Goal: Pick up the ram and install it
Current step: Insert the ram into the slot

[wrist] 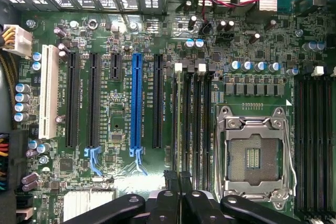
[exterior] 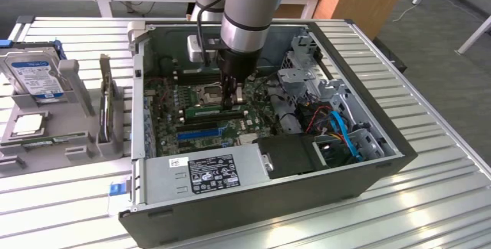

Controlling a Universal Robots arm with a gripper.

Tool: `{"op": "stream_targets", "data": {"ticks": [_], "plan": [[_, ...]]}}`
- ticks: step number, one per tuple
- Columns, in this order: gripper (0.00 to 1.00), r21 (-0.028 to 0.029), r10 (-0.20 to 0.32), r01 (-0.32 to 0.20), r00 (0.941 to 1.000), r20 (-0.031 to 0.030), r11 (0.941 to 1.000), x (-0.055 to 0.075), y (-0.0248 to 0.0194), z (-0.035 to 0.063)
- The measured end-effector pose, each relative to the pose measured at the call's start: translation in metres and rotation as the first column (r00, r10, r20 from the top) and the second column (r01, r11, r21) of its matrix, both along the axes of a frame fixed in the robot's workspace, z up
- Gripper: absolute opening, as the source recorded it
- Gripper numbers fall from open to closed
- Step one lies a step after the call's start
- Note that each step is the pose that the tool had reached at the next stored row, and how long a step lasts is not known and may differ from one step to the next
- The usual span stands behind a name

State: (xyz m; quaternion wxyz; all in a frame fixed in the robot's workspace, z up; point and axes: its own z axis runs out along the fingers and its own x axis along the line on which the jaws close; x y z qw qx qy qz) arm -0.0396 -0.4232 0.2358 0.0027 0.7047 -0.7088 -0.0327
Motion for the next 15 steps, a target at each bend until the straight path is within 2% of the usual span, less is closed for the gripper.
{"op": "stream_targets", "data": {"ticks": [15], "plan": [[0.12,0.0000,0.000,0.000,1.0000,0.0001,1.0000,-0.0008,0.0000,-0.0023]]}}
